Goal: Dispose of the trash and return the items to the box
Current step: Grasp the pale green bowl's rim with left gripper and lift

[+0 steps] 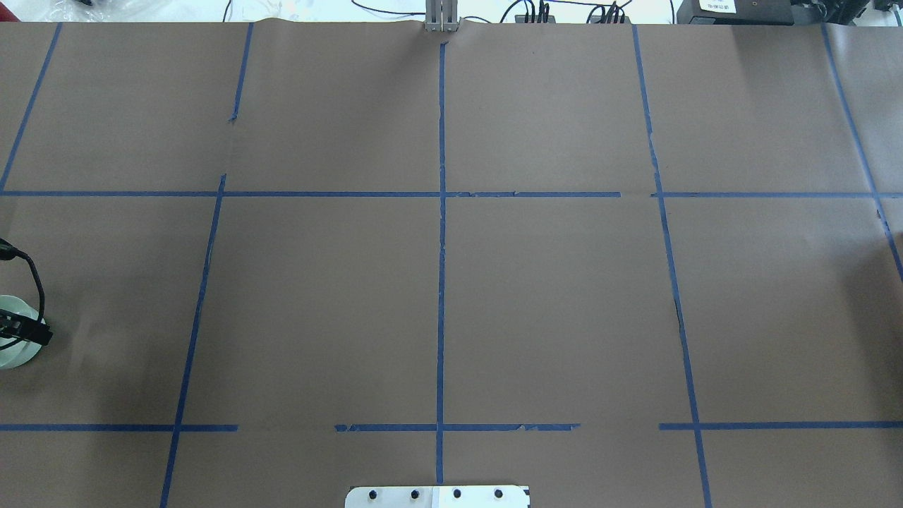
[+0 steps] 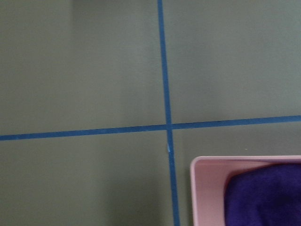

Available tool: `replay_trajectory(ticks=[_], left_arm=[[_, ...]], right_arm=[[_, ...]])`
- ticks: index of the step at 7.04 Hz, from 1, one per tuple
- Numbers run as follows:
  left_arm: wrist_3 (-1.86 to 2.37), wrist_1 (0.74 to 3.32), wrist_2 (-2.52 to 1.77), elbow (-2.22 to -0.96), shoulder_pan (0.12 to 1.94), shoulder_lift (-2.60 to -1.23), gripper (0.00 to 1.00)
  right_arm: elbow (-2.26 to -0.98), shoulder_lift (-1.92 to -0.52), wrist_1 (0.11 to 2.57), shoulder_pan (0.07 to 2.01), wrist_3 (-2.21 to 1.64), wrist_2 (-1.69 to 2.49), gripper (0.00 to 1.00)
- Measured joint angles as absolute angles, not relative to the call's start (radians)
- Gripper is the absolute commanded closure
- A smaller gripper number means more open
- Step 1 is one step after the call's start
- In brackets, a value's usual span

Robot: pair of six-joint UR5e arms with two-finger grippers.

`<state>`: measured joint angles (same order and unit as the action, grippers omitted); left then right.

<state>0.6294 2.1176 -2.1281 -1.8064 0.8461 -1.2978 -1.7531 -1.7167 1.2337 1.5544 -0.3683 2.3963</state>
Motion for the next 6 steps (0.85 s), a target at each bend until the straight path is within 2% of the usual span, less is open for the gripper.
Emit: replay_trajectory(ticks=[1, 2, 5, 6], left_arm=[[0.629, 2.145, -2.128, -1.787, 0.838, -1.303, 0.58], [0.63, 2.172, -2.127, -1.77, 0.834, -1.305, 1.0], [0.629, 2.191, -2.075, -1.774, 0.832, -1.307, 1.0], [0.631, 2.192, -2.033, -1.81, 0.838, -1.304, 1.0]], right_arm=[[-1.812, -1.716, 1.231, 1.467, -0.496, 2.398, 0.0], [-1.86, -1.716, 1.228, 1.397, -0.6, 2.399, 0.0], [-1.905, -1.717, 1.225, 1.313, -0.692, 2.4, 0.0], [-1.906, -1.719, 1.224, 1.303, -0.695, 2.399, 0.0]])
